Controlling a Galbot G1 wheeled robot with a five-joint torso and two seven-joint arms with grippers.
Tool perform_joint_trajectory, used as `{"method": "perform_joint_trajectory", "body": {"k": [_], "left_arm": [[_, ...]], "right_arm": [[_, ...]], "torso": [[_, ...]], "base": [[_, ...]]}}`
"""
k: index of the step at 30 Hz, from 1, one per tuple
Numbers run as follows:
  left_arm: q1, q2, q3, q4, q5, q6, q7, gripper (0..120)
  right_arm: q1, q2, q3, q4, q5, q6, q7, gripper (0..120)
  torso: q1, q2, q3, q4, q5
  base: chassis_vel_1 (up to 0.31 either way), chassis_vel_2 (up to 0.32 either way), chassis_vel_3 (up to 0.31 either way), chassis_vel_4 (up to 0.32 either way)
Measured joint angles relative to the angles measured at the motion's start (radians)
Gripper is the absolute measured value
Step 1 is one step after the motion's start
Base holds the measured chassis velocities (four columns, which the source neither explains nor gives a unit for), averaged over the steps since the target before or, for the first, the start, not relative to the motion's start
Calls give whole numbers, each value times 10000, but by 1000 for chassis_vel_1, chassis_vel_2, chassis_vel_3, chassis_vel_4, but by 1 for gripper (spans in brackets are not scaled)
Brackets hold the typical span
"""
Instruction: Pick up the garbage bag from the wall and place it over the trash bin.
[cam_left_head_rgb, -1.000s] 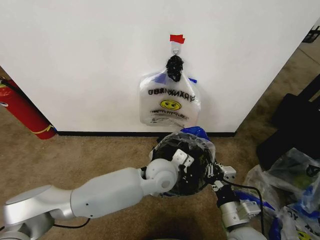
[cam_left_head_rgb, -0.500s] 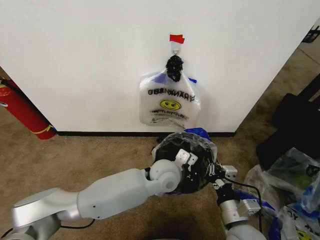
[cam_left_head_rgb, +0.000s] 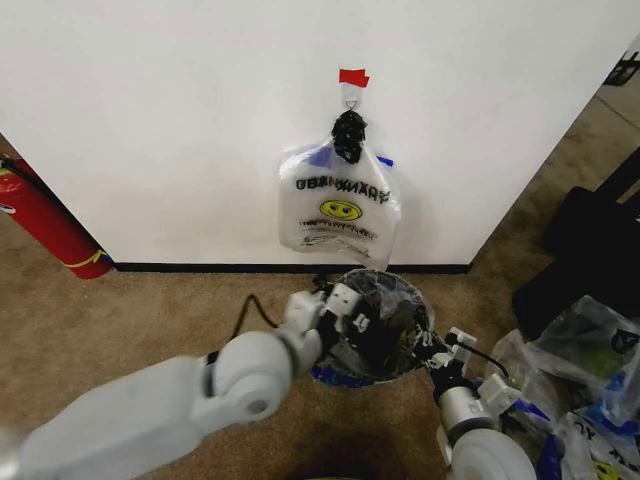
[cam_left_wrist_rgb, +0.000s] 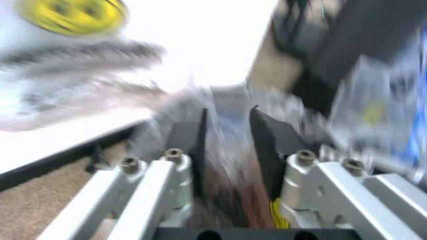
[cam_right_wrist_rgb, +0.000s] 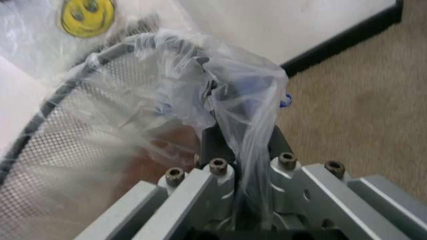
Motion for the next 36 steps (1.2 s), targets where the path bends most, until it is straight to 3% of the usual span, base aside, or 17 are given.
{"method": "perform_joint_trajectory", "body": {"k": [4, 7, 10, 11, 15, 17, 19, 23, 28, 36], "left_arm": [[2565, 107, -2637, -353, 1271, -1185, 348, 48], [5030, -401, -4708, -204, 2584, -2062, 774, 61], [5900, -641, -5427, -139, 2969, -2290, 895, 65], [6767, -1013, -6203, 57, 3596, -2630, 919, 73], [8257, -1855, -7575, 457, 4584, -3674, 1249, 90], [8493, -1993, -7783, 464, 4642, -3845, 1385, 90], [9414, -2470, -8679, 560, 4677, -4609, 1951, 98], [10316, -2845, -9792, 878, 4778, -5767, 2770, 100], [10863, -3082, -10388, 1072, 5371, -6529, 3515, 100], [11033, -3697, -10118, 763, 5542, -6214, 3497, 100]], "right_arm": [[89, -200, -129, -160, 46, -201, -125, 0], [195, -395, -299, -338, -30, -264, -419, 0], [253, -441, -360, -391, -19, -299, -482, 0], [363, -511, -435, -492, 88, -391, -538, 0], [599, -683, -513, -679, 637, -638, -603, 0], [626, -714, -518, -698, 724, -682, -634, 0], [754, -898, -509, -884, 914, -873, -1022, 0], [889, -1057, -505, -1238, 964, -1037, -1351, 0], [1008, -1106, -607, -1482, 990, -1112, -1498, 0], [1147, -1059, -685, -1783, 937, -1123, -1553, 0]], "torso": [[-2, 2, -3, -3, 3], [-1, 1, 0, 2, -6], [-2, 2, -1, 1, -2], [-2, 1, -1, 5, 1], [-1, 1, 0, 0, 0], [-1, 1, -1, -1, 0], [-1, 2, -1, 0, 4], [0, 1, 0, -1, 1], [-1, 1, 0, -1, 0], [-1, 0, 0, -1, 2]], "base": [[0, 0, 0, 0], [0, 0, 0, 0], [0, 0, 0, 0], [0, 0, 0, 0], [0, 0, 0, 0], [0, 0, 0, 0], [0, 0, 0, 0], [0, 0, 0, 0], [0, 0, 0, 0], [0, 0, 0, 0]]}}
